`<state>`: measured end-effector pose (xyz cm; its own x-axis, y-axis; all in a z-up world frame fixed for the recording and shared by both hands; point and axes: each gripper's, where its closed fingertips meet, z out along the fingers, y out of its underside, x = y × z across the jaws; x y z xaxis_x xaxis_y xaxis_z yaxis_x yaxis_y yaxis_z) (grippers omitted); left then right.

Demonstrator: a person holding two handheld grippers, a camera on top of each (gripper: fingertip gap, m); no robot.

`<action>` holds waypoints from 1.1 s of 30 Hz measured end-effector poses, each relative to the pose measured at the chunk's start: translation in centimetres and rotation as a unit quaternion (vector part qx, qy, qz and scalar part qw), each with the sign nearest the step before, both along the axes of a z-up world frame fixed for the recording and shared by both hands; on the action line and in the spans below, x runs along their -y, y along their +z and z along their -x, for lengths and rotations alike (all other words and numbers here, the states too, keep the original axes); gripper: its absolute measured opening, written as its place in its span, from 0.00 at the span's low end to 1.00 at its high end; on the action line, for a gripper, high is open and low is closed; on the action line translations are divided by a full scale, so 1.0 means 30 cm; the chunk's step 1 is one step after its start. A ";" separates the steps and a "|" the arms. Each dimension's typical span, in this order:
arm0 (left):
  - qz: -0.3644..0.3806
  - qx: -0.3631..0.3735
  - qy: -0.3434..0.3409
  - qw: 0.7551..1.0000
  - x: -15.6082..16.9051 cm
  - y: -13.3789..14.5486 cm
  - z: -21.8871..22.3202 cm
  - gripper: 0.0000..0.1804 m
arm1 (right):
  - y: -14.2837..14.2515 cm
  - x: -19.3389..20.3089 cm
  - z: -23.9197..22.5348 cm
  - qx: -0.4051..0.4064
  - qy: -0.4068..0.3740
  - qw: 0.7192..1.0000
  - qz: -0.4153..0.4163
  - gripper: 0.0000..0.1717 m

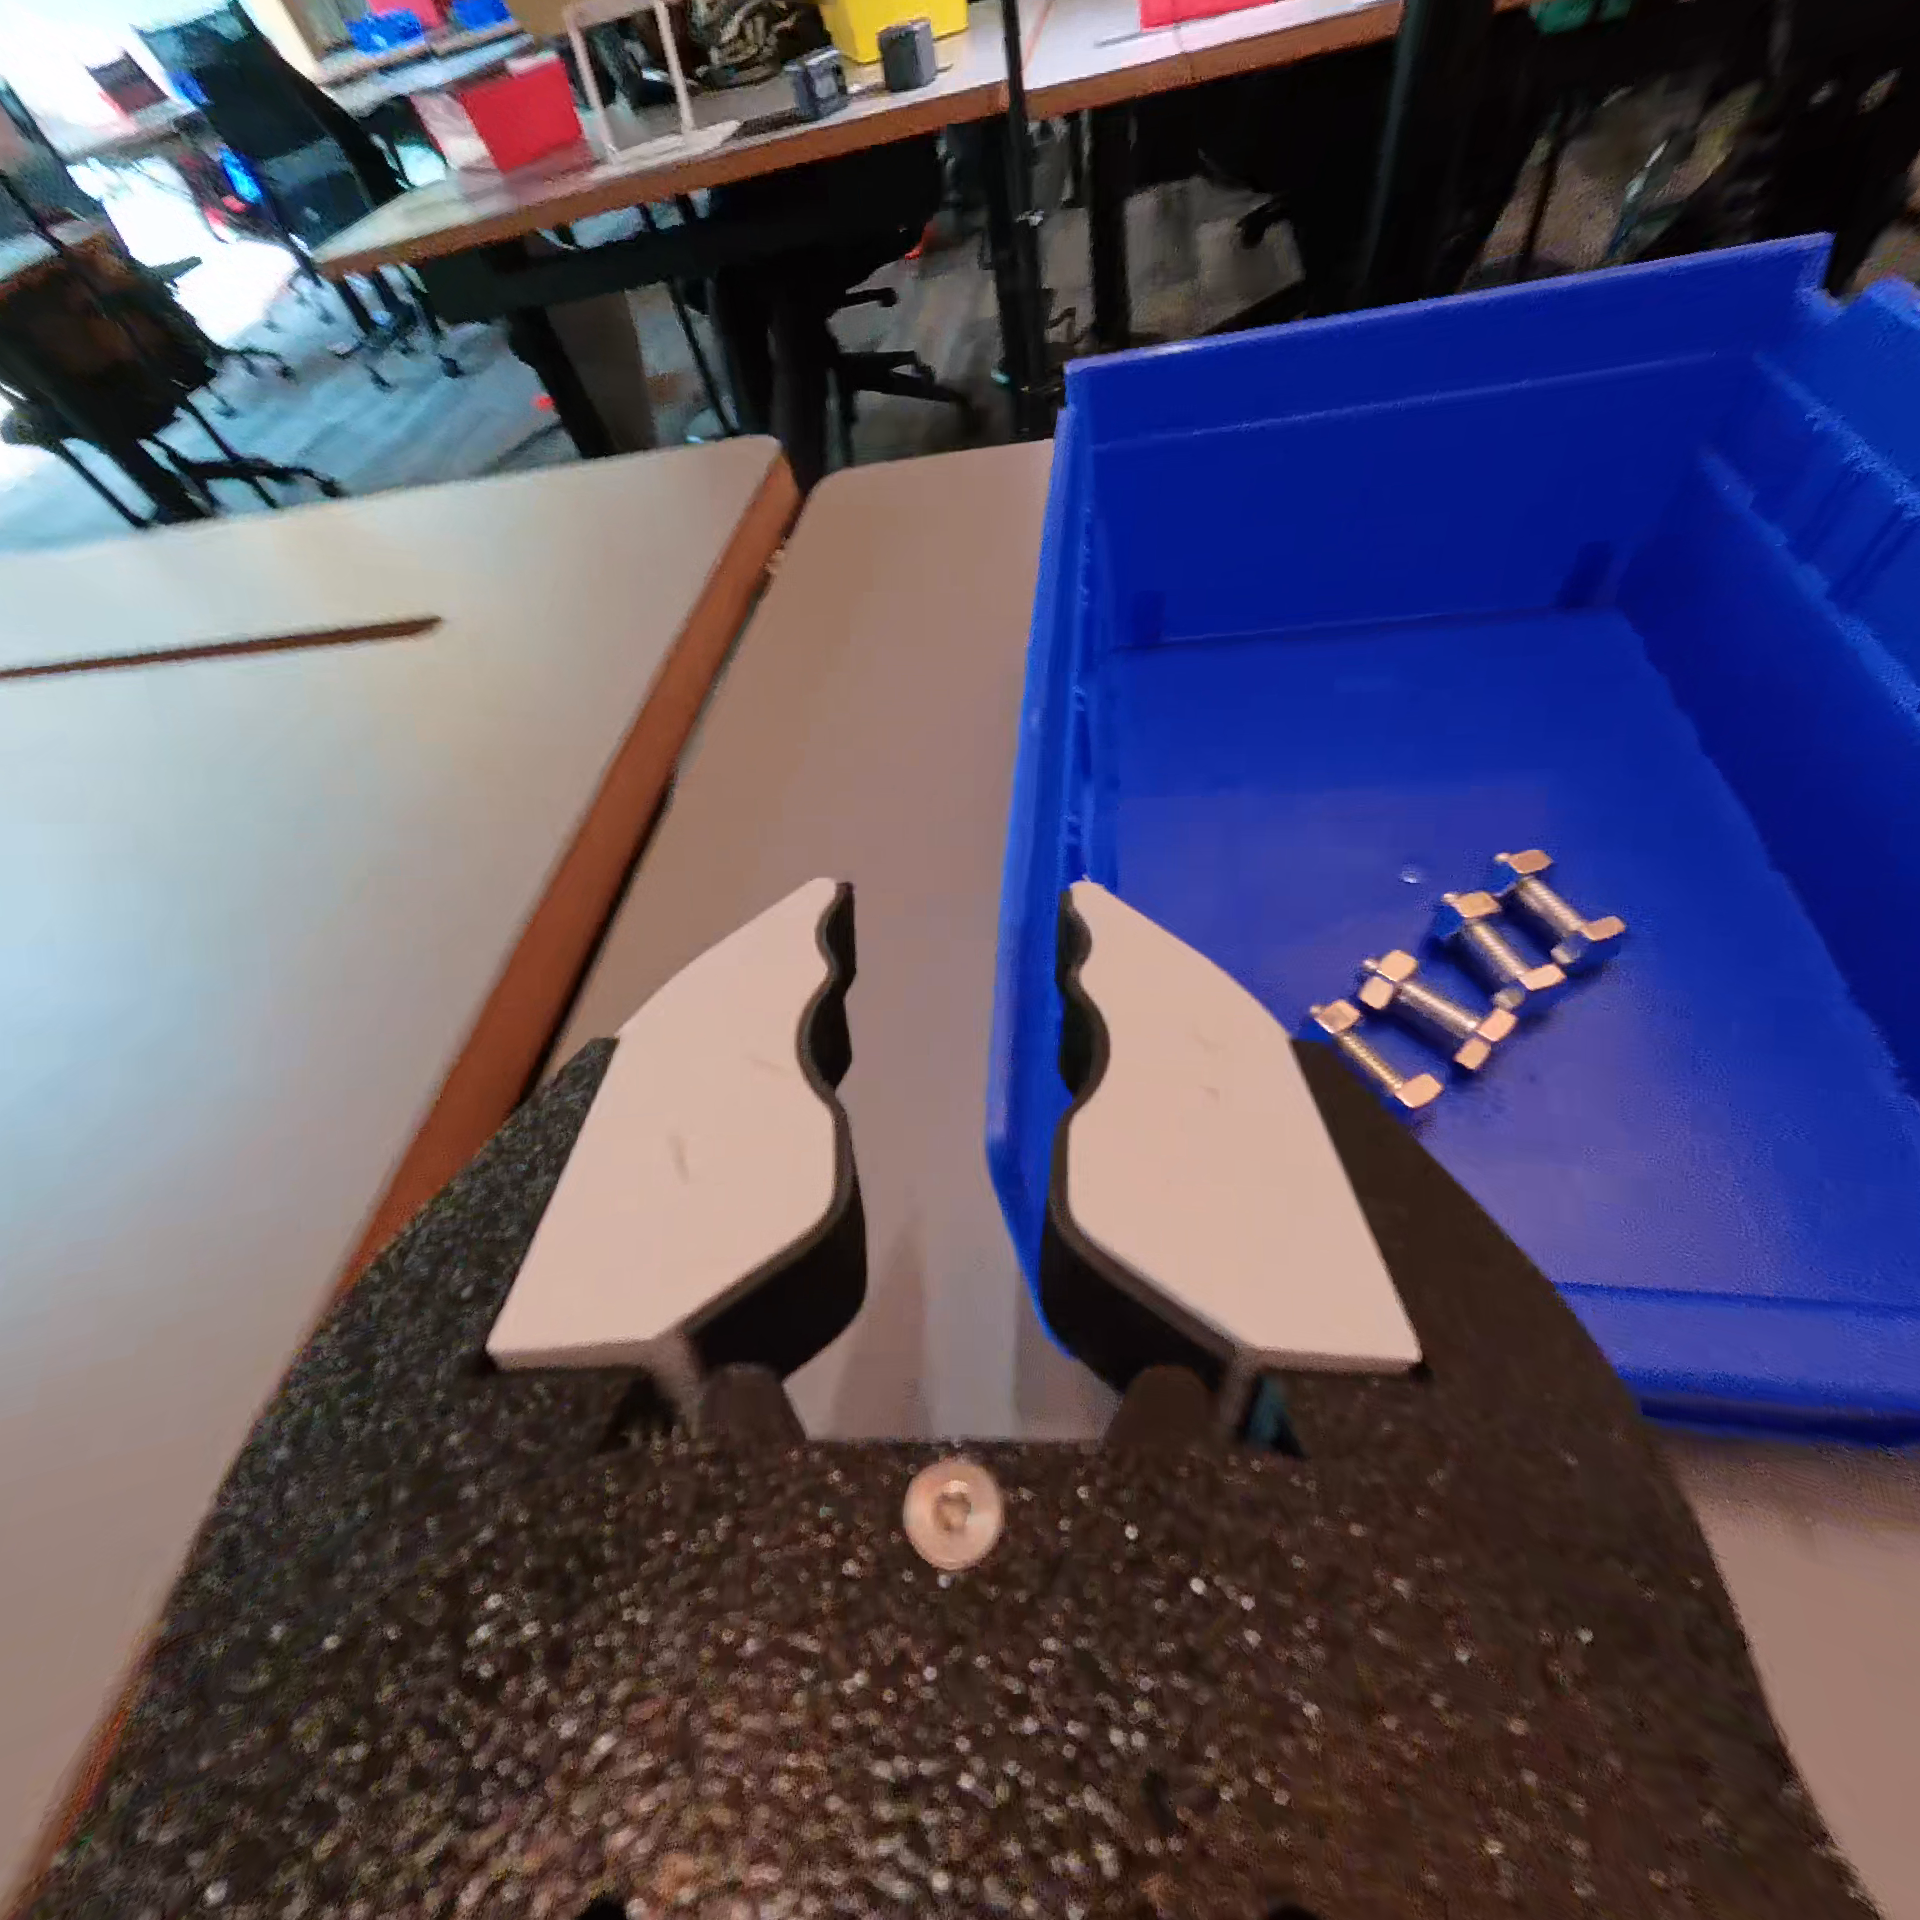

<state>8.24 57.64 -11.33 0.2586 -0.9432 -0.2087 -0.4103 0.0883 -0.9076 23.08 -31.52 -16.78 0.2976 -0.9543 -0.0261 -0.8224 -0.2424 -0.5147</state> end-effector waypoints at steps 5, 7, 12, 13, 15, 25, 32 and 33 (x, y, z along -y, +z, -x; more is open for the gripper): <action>-0.001 -0.108 -0.027 0.994 0.124 0.097 0.037 0.20 | 0.305 -0.051 0.004 0.158 0.012 0.987 0.029 0.56; 0.073 -0.172 -0.061 0.980 0.229 0.068 0.037 0.20 | 0.404 -0.202 0.043 0.210 0.057 0.976 -0.012 0.57; 0.264 -0.295 -0.071 0.916 0.384 -0.080 -0.019 0.19 | 0.505 -0.758 0.259 0.301 0.242 0.901 -0.196 0.55; 0.272 -0.321 -0.052 0.906 0.373 -0.120 -0.026 0.20 | 0.498 -0.853 0.312 0.309 0.269 0.883 -0.229 0.54; 0.303 -0.358 -0.016 0.883 0.356 -0.185 -0.034 0.21 | 0.444 -1.007 0.399 0.307 0.312 0.860 -0.263 0.54; 0.382 -0.386 0.071 0.837 0.310 -0.261 -0.076 0.18 | 0.200 -1.256 0.477 0.317 0.349 0.828 -0.304 0.55; 0.374 -0.398 0.097 0.832 0.309 -0.300 -0.088 0.08 | 0.173 -1.204 0.459 0.331 0.337 0.832 -0.290 0.53; 0.385 -0.395 0.095 0.828 0.319 -0.304 -0.093 0.09 | 0.174 -1.203 0.459 0.329 0.335 0.832 -0.296 0.53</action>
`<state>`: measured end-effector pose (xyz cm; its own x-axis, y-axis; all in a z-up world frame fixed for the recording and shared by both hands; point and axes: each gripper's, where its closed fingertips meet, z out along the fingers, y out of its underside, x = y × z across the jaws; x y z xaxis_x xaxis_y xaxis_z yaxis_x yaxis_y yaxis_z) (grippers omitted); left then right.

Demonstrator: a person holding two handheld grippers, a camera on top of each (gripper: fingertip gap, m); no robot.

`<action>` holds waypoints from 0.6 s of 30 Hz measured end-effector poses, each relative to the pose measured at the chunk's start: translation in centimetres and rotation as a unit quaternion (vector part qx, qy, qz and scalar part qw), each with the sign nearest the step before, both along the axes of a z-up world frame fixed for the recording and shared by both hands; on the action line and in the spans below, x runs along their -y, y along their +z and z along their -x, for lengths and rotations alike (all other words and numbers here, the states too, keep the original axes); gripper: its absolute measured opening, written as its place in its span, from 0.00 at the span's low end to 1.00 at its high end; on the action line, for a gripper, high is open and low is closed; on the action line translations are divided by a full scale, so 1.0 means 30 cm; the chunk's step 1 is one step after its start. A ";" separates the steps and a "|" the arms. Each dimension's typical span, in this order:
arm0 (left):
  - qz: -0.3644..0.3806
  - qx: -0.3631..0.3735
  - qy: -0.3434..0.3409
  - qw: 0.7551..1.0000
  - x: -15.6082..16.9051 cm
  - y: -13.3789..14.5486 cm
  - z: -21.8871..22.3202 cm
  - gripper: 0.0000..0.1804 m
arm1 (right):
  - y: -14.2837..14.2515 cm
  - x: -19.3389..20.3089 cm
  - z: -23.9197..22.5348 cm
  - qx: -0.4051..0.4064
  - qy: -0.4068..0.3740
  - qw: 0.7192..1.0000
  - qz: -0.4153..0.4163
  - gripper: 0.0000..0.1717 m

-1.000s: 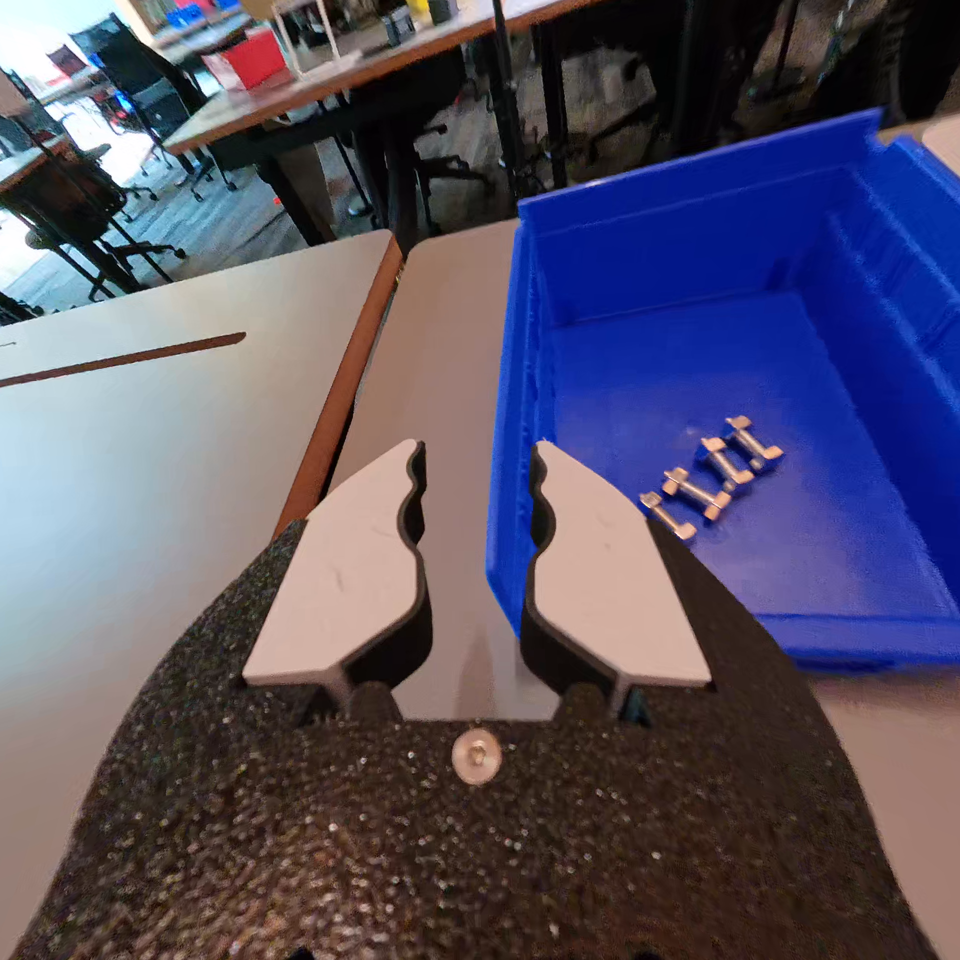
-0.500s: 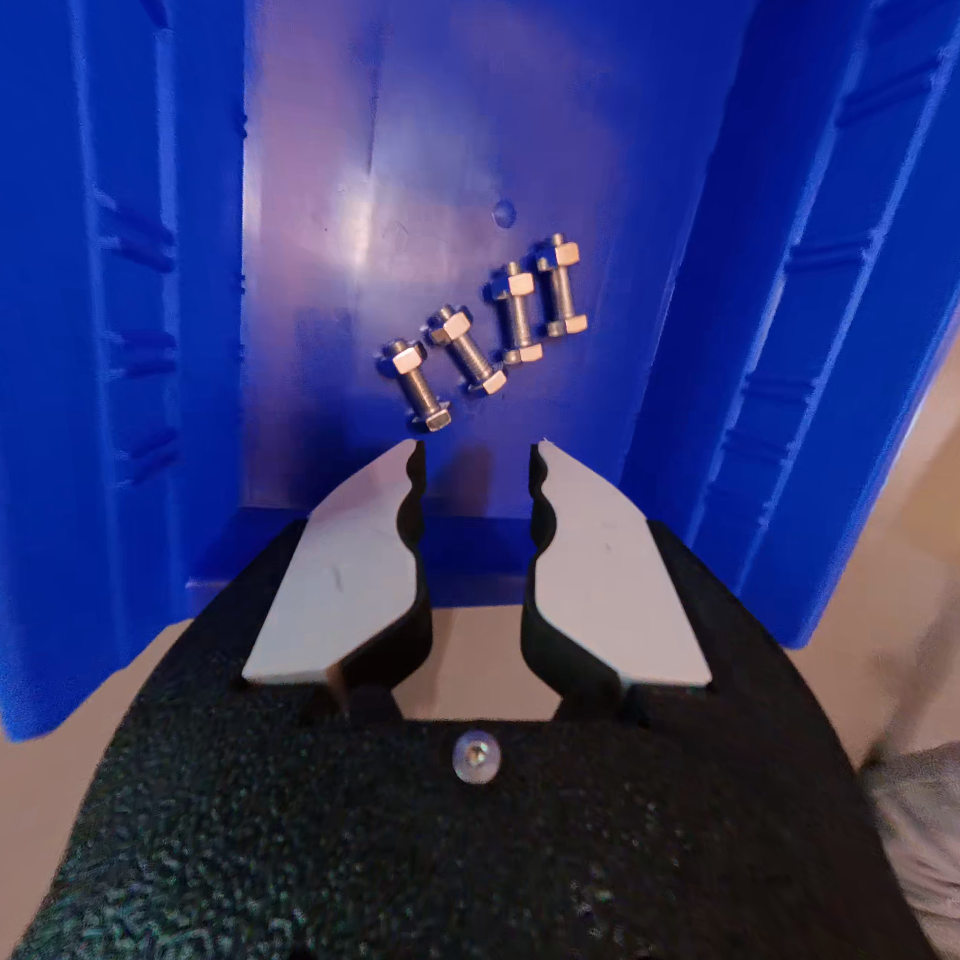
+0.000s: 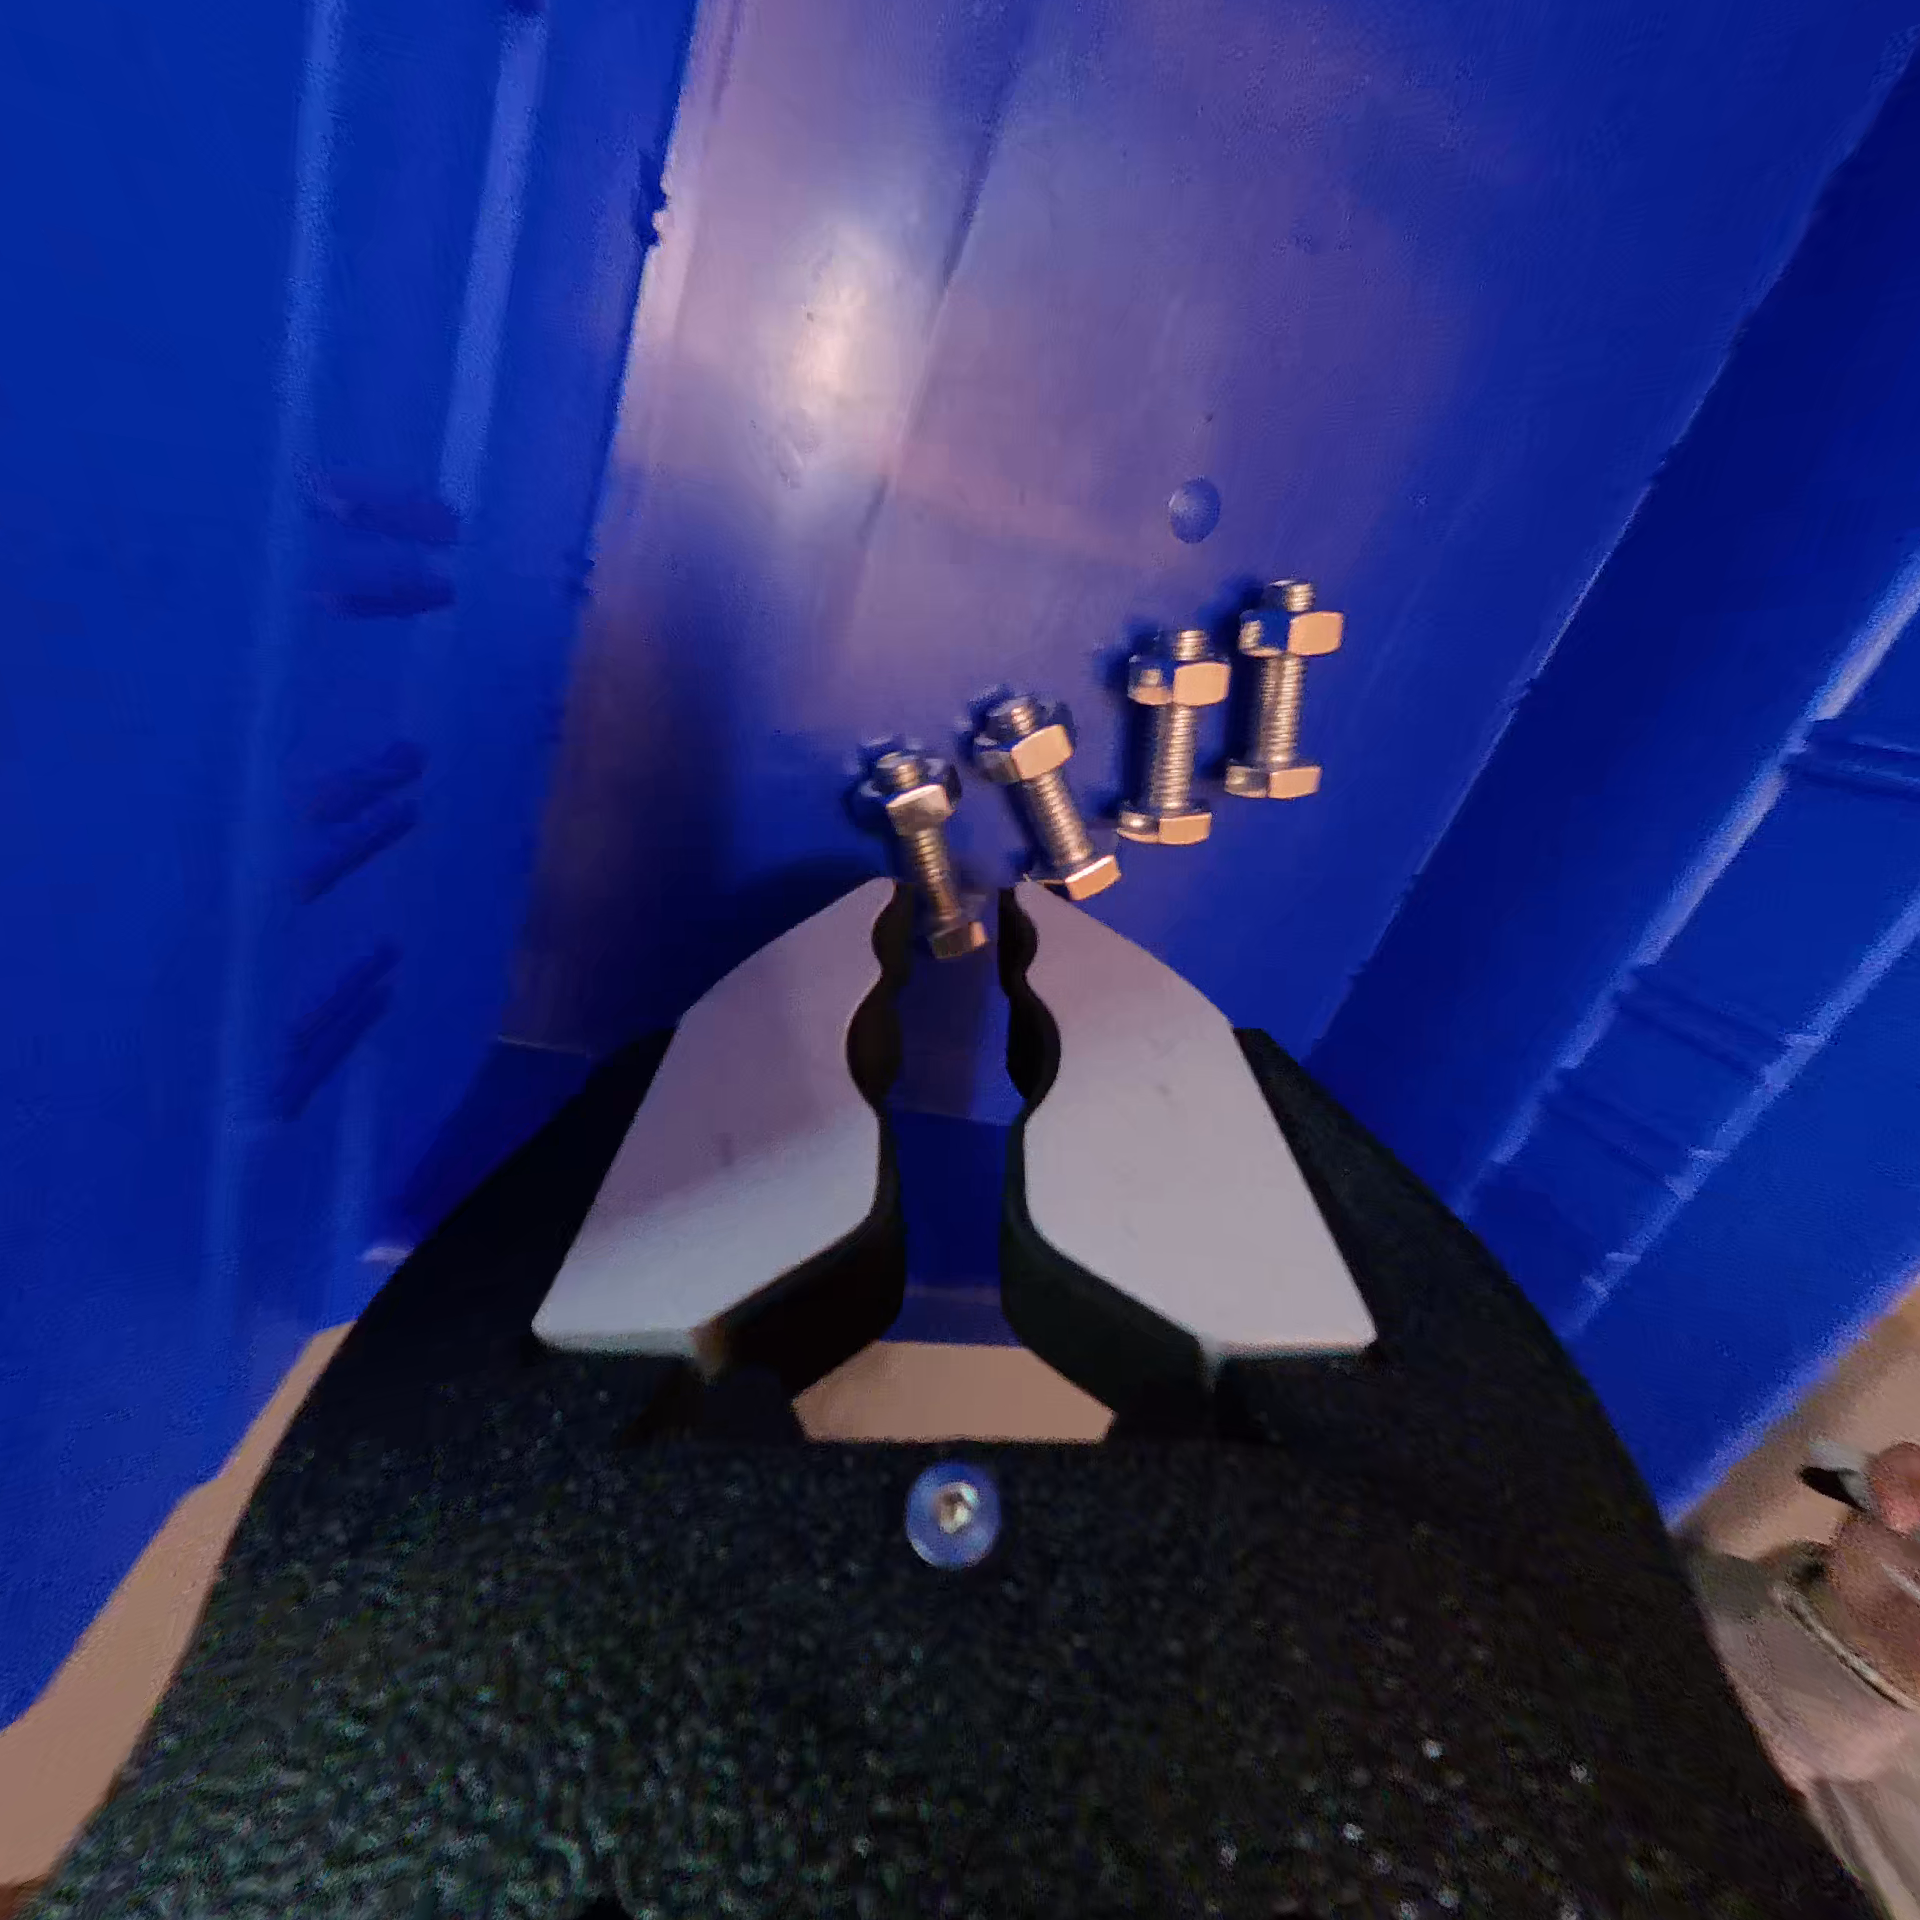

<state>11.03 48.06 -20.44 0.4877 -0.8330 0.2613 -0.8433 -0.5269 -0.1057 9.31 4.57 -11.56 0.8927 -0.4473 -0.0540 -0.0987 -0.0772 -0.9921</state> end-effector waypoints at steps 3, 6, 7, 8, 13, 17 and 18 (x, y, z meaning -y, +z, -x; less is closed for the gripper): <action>-0.029 -0.018 -0.016 0.999 -0.013 -0.011 0.010 0.02 | -0.006 0.000 0.000 -0.002 0.001 1.000 0.002 0.53; -0.040 -0.039 -0.035 0.998 -0.010 -0.014 0.020 0.02 | -0.013 -0.006 0.006 0.005 0.005 1.000 0.014 0.53; -0.042 -0.043 -0.038 0.997 -0.008 -0.014 0.021 0.04 | -0.016 -0.007 0.007 0.007 0.004 1.000 0.018 0.54; -0.046 -0.046 -0.039 0.997 -0.009 -0.014 0.020 0.07 | -0.020 -0.009 0.008 0.008 0.005 1.000 0.022 0.54; -0.074 -0.064 -0.051 0.994 -0.022 -0.031 0.022 0.13 | -0.031 -0.011 0.007 0.004 0.004 1.000 0.028 0.53; -0.084 -0.070 -0.051 0.993 -0.028 -0.052 0.018 0.09 | -0.034 -0.011 0.005 0.001 0.002 1.000 0.028 0.53; -0.092 -0.072 -0.057 0.992 -0.034 -0.053 0.020 0.06 | -0.036 -0.011 0.004 0.001 0.001 1.000 0.030 0.53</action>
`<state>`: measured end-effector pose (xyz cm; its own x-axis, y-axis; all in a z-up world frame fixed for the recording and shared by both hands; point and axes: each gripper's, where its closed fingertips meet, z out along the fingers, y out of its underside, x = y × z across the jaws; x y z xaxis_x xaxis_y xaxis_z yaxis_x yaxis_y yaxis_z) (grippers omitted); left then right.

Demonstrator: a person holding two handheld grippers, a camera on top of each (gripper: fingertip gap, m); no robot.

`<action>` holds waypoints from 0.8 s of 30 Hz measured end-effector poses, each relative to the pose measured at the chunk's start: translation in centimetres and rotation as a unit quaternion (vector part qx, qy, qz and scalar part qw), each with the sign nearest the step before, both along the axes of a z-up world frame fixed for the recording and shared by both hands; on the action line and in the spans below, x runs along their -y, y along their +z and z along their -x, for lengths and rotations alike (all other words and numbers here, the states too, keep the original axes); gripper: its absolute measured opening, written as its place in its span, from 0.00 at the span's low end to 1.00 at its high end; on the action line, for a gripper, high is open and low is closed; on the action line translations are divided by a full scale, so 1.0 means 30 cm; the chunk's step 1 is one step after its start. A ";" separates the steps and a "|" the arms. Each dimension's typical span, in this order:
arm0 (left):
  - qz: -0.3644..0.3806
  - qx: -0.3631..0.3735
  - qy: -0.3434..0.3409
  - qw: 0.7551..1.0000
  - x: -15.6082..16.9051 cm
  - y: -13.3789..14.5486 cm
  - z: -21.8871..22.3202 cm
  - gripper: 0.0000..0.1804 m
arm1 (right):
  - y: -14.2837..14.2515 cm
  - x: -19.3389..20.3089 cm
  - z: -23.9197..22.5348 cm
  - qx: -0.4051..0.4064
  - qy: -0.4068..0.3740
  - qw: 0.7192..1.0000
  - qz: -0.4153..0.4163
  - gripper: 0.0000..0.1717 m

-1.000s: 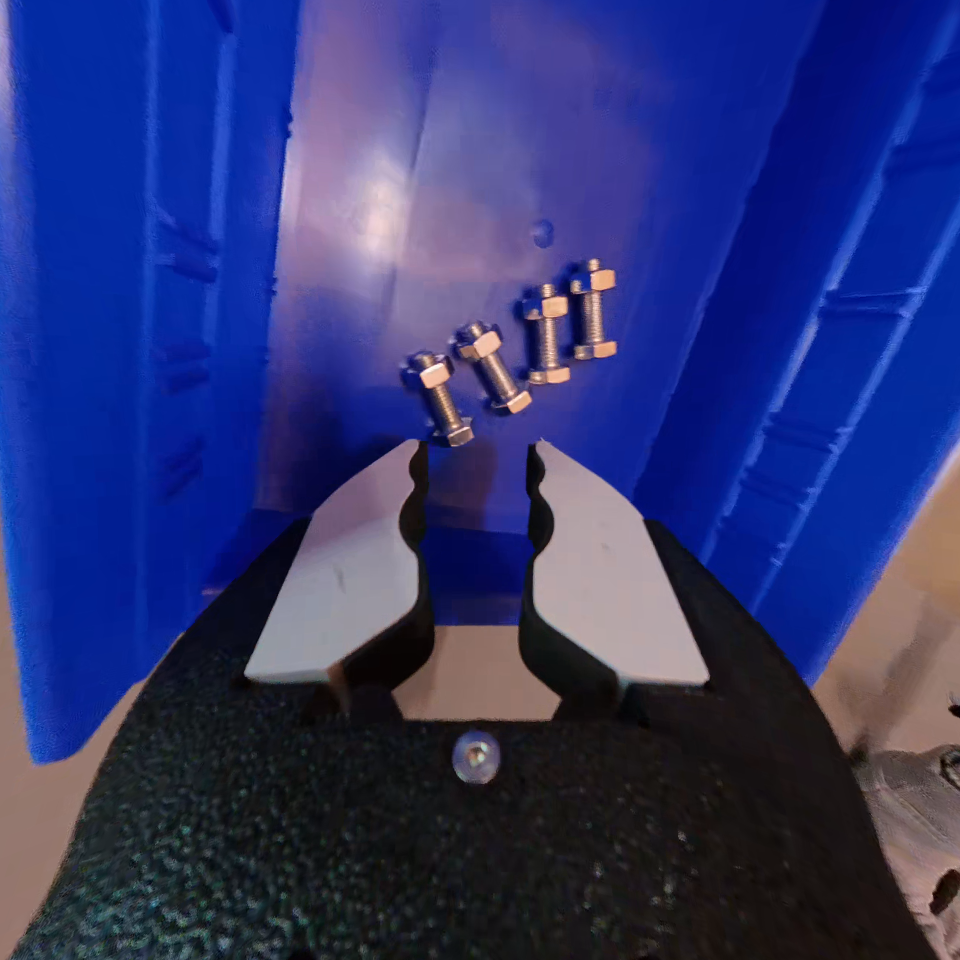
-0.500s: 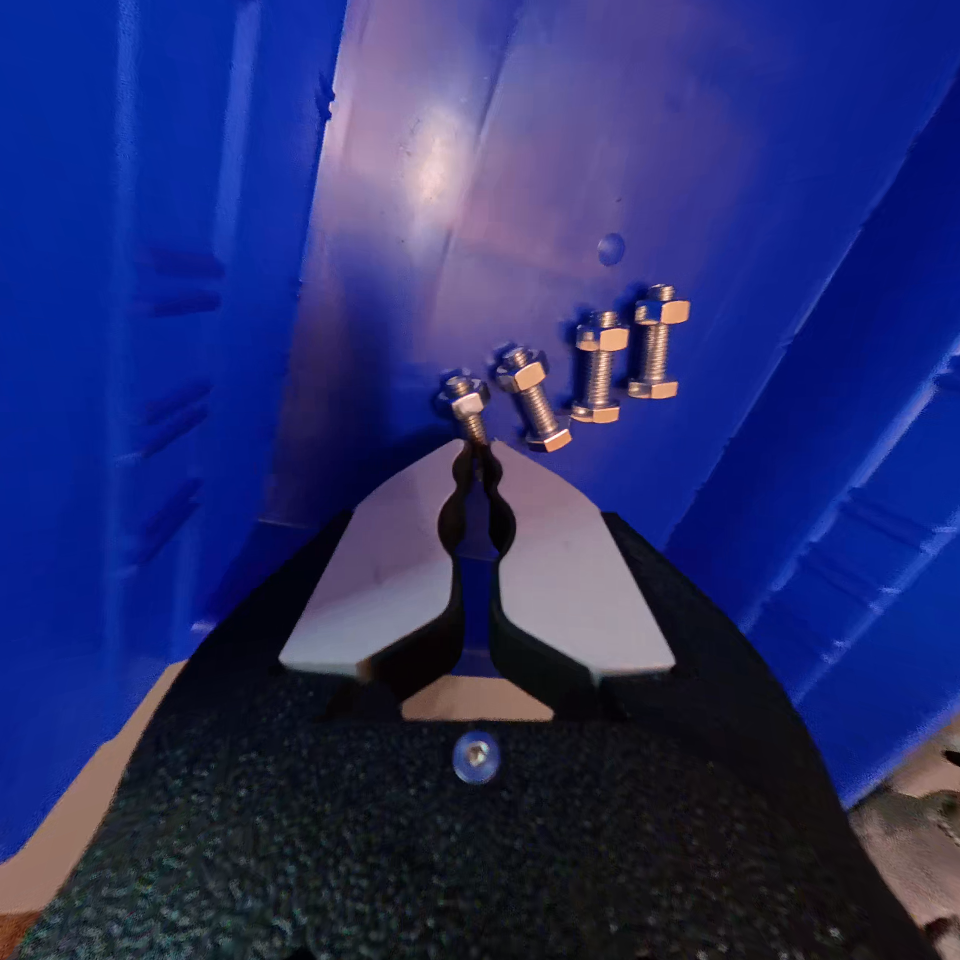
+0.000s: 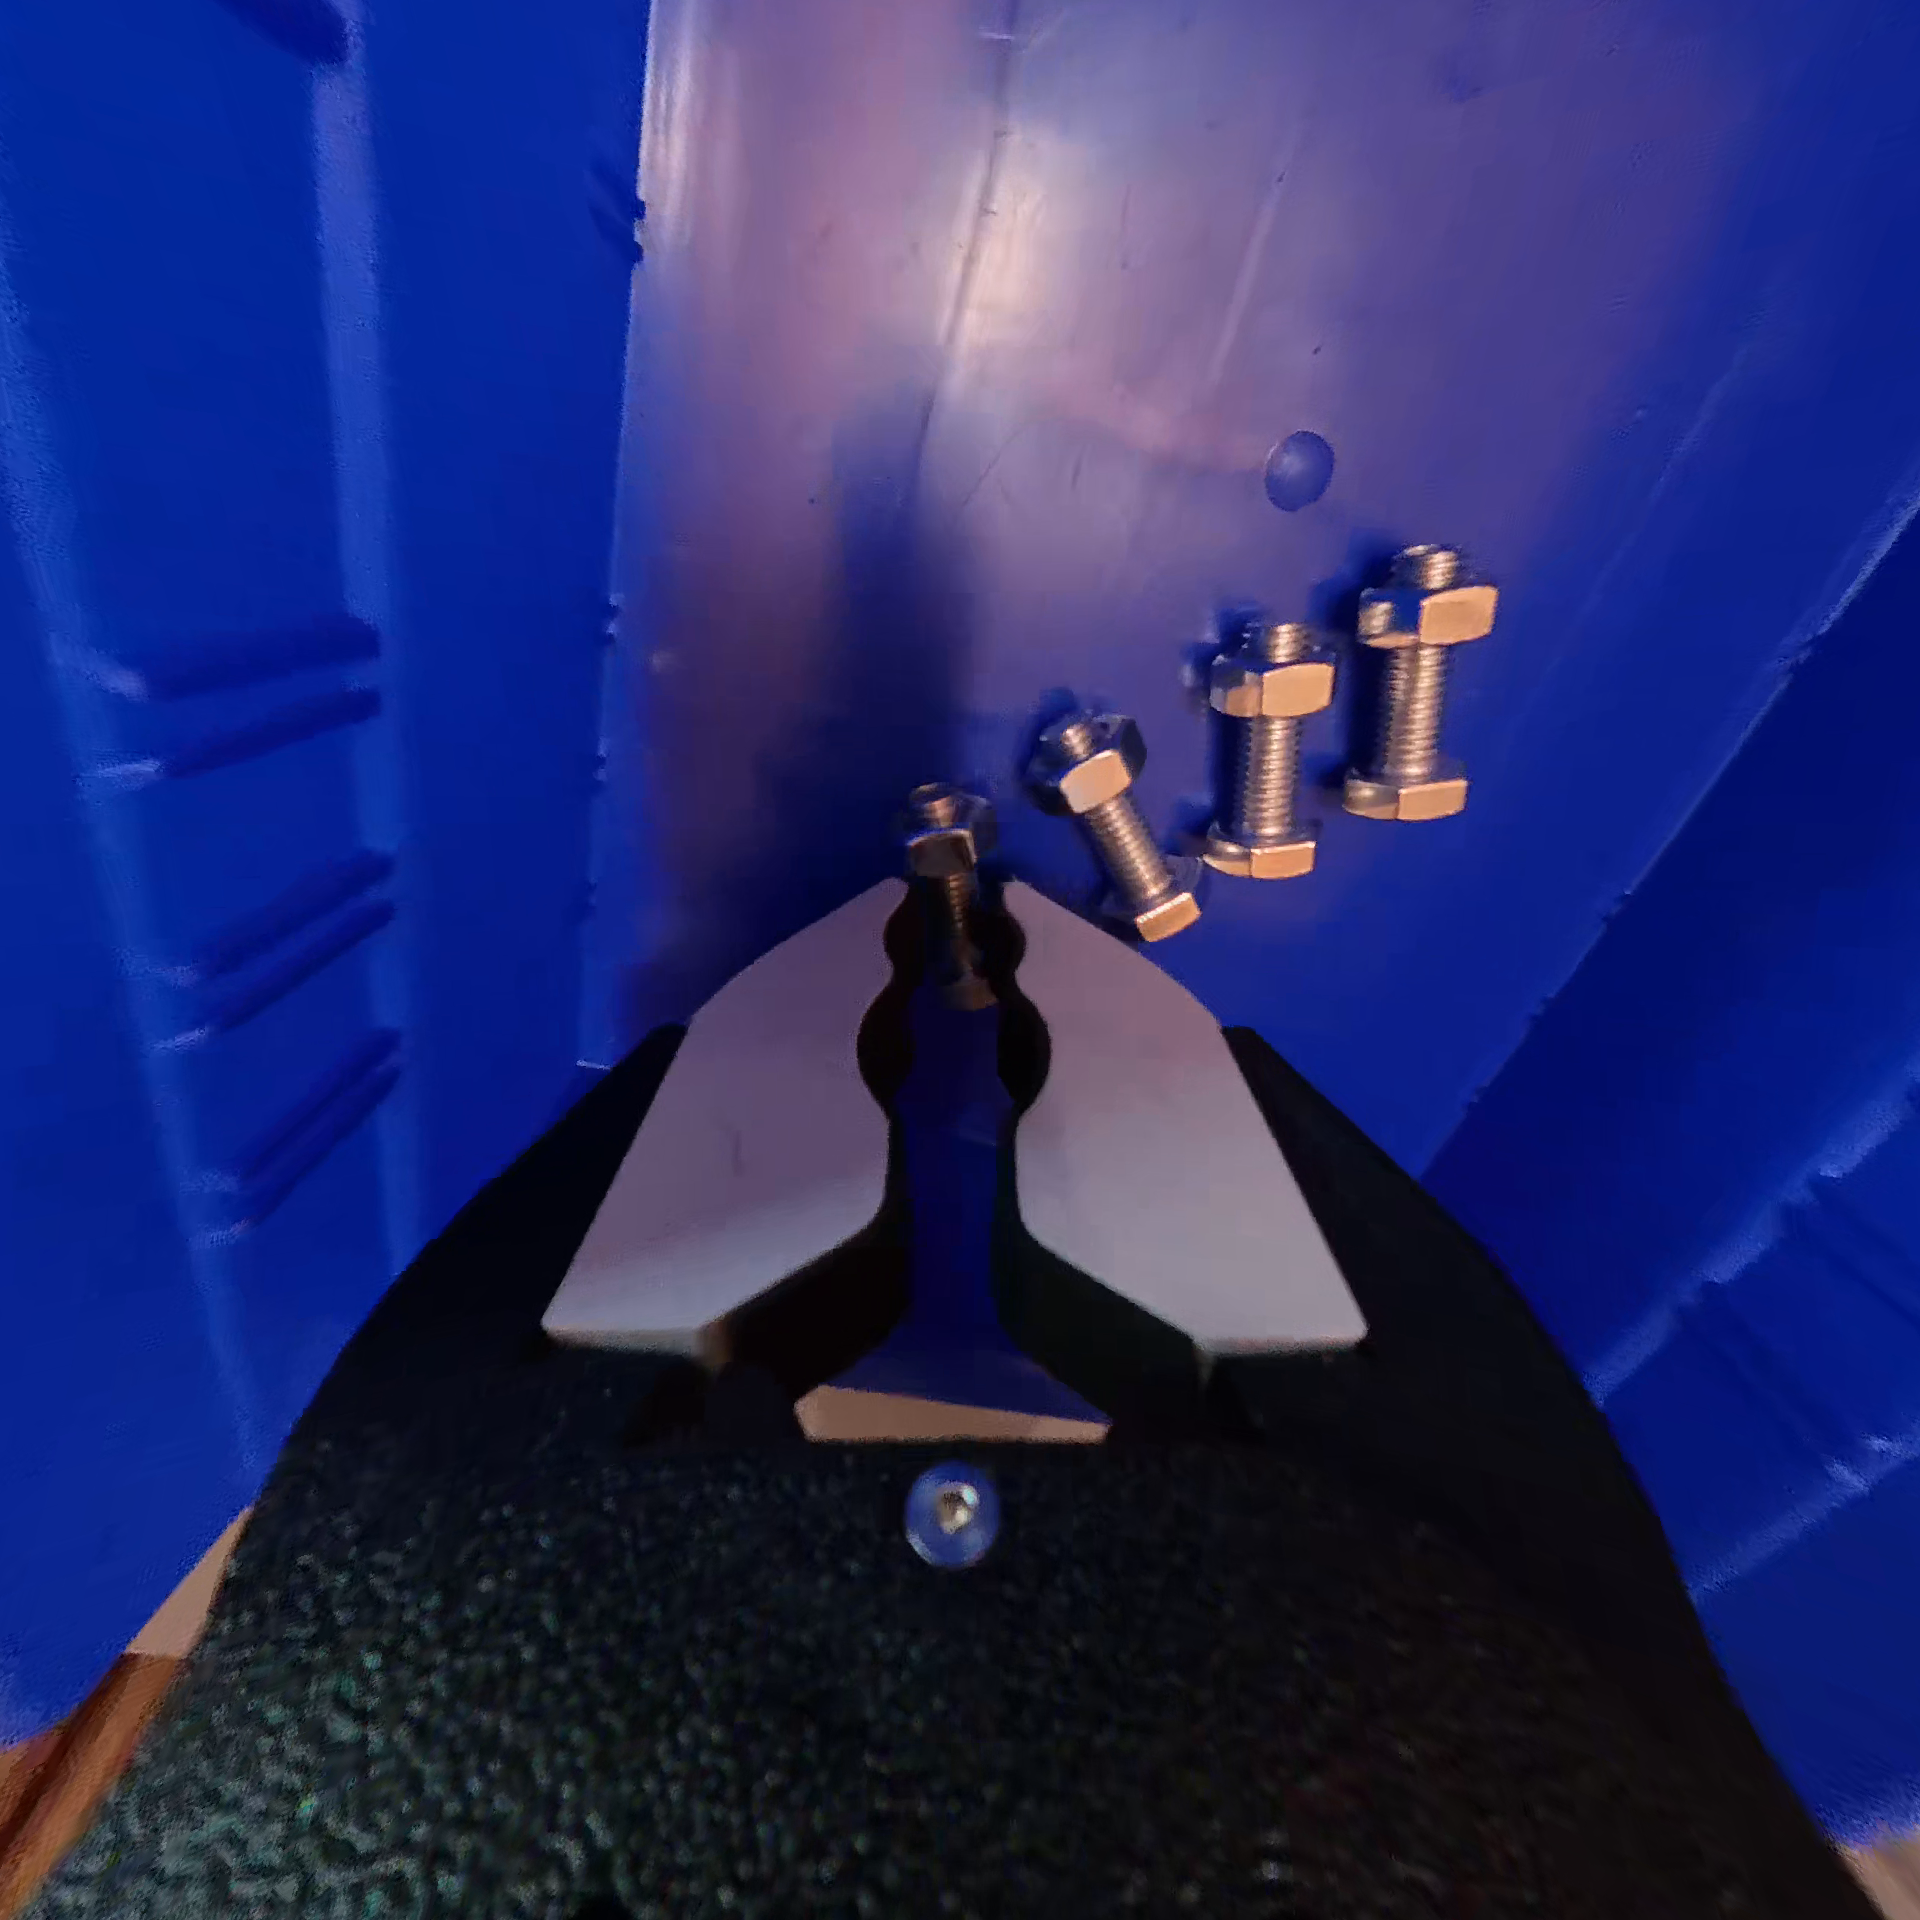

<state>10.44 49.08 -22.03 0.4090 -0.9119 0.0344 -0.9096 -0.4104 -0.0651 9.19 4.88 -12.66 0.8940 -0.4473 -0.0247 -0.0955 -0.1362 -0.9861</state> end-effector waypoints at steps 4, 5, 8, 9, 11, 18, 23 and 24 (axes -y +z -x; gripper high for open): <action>-0.011 0.017 -0.020 1.000 -0.008 -0.001 -0.004 0.05 | -0.008 -0.005 0.001 0.001 0.001 1.000 0.009 0.53; -0.013 0.026 -0.023 0.999 -0.011 -0.001 -0.005 0.06 | -0.010 -0.007 0.001 0.002 0.000 1.000 0.011 0.53; -0.007 0.058 -0.037 0.998 -0.011 0.003 -0.006 0.06 | -0.011 -0.013 0.008 0.002 0.005 1.000 0.010 0.52; -0.004 0.073 -0.045 0.996 -0.008 0.012 -0.009 0.06 | -0.009 -0.014 0.010 0.000 0.007 1.000 0.007 0.52; 0.004 0.120 -0.065 0.991 0.005 0.055 -0.024 0.05 | -0.004 -0.018 0.017 -0.008 0.013 1.000 -0.003 0.51; 0.078 0.441 -0.232 0.863 0.292 0.470 -0.076 0.05 | 0.037 -0.044 0.042 -0.026 0.035 0.998 -0.051 0.50; 0.193 0.588 -0.332 0.711 0.672 0.657 0.033 0.05 | 0.084 -0.096 0.110 -0.013 0.085 0.993 -0.080 0.46; 0.221 0.601 -0.346 0.685 0.749 0.664 0.059 0.05 | 0.103 -0.103 0.125 -0.010 0.095 0.991 -0.097 0.45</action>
